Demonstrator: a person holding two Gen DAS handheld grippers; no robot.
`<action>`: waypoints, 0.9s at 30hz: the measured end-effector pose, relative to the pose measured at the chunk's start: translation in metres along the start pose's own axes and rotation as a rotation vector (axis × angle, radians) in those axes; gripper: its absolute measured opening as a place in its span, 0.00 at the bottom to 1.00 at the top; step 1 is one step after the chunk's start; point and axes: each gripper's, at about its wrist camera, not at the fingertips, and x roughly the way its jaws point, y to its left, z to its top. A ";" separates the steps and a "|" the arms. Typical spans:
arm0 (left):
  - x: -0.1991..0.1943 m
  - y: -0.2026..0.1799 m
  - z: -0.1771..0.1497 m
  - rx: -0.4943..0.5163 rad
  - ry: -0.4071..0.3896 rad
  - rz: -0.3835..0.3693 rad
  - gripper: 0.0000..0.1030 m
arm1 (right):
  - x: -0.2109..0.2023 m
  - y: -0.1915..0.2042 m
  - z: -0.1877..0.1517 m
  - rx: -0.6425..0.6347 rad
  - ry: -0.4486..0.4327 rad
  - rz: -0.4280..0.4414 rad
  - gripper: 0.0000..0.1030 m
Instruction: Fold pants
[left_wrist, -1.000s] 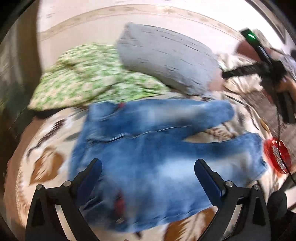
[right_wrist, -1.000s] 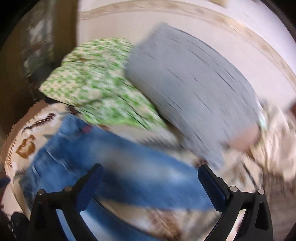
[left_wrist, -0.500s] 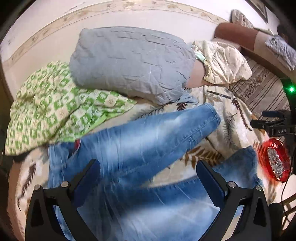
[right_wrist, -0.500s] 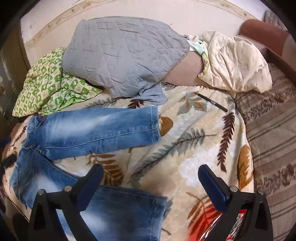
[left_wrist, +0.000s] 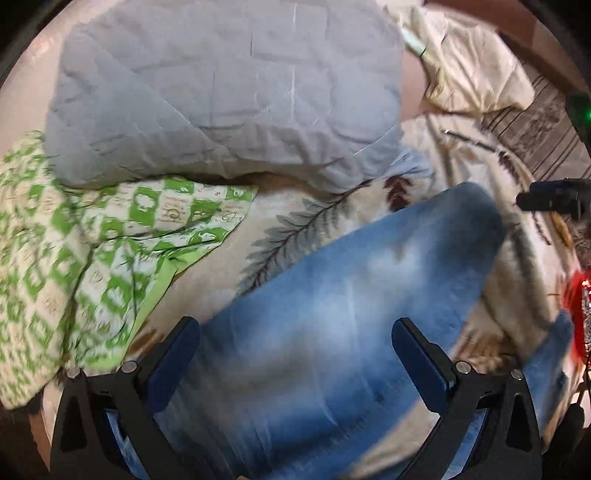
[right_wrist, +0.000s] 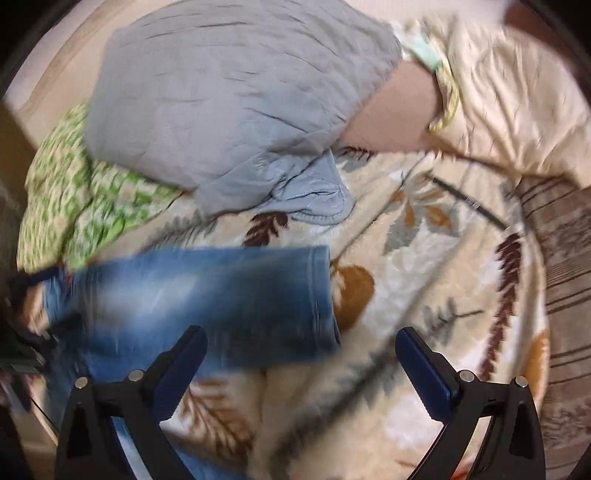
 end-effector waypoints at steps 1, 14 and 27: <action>0.007 0.004 0.004 0.001 0.008 0.005 1.00 | 0.012 -0.007 0.010 0.034 0.022 0.023 1.00; 0.084 0.016 0.035 0.086 0.135 -0.033 1.00 | 0.099 -0.029 0.048 0.089 0.210 0.146 0.78; 0.033 0.011 0.014 0.058 0.089 -0.029 0.01 | 0.042 0.011 0.032 -0.077 0.027 0.130 0.08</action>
